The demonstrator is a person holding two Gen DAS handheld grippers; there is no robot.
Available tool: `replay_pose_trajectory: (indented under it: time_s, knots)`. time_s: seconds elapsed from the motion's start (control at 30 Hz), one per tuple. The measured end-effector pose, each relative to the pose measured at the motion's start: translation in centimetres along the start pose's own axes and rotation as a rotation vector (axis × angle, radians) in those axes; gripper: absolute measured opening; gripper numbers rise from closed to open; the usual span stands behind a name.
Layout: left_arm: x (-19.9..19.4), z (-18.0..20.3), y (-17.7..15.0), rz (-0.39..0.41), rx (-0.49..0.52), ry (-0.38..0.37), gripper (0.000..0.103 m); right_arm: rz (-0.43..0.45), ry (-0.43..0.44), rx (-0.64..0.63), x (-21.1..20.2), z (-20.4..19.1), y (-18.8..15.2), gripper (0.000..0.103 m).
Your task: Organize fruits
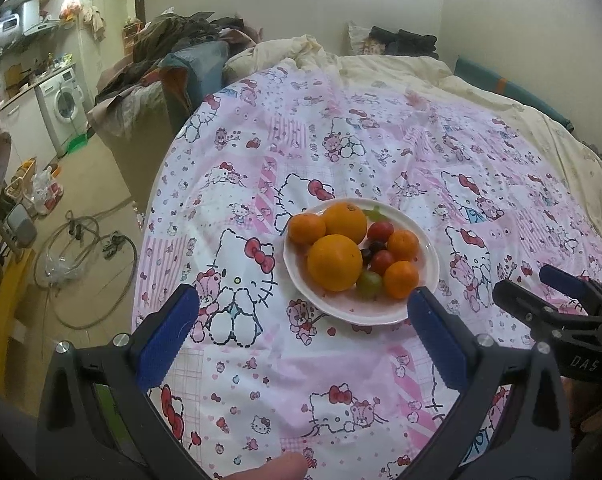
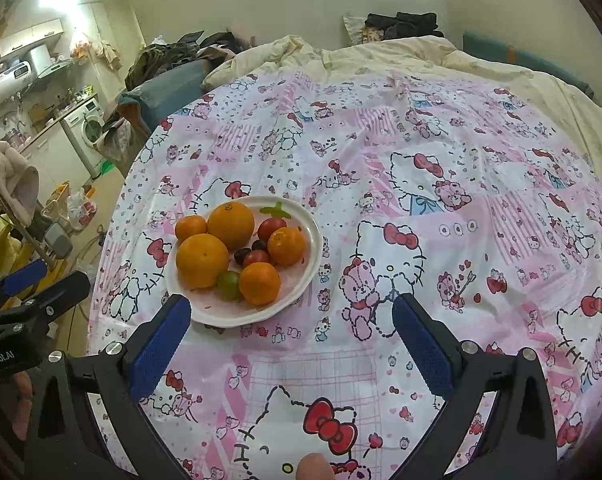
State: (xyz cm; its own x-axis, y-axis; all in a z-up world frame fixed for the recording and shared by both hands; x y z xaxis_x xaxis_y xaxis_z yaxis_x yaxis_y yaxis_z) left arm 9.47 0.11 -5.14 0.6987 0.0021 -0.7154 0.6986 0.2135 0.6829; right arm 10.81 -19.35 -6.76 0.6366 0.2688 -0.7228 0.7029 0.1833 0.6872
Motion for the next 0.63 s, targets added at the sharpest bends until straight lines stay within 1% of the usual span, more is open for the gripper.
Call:
replay_pose_trajectory:
  time_s: [0.4, 0.57, 0.63]
  knots:
    - [0.2, -0.1, -0.2, -0.014, -0.009, -0.002, 0.103, -0.005, 0.004, -0.001, 0.3, -0.2, -0.1, 0.103]
    - [0.6, -0.2, -0.8, -0.044, -0.024, -0.006, 0.103, 0.001, 0.006, -0.002, 0.3, -0.4, -0.1, 0.103]
    - [0.9, -0.2, -1.2, -0.075, -0.041, -0.027, 0.103, 0.006, 0.008, -0.002, 0.3, -0.4, 0.0, 0.103]
Point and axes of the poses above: each gripper's, at about its wrist camera, not at the fingertips, and x roughly the way its jaws point, z to its right, y to its top, the point moved 9 cm from there along x, roughly the way its jaws point, and after that the axes turned 10 degrees about -x, right-handed, at the moved point
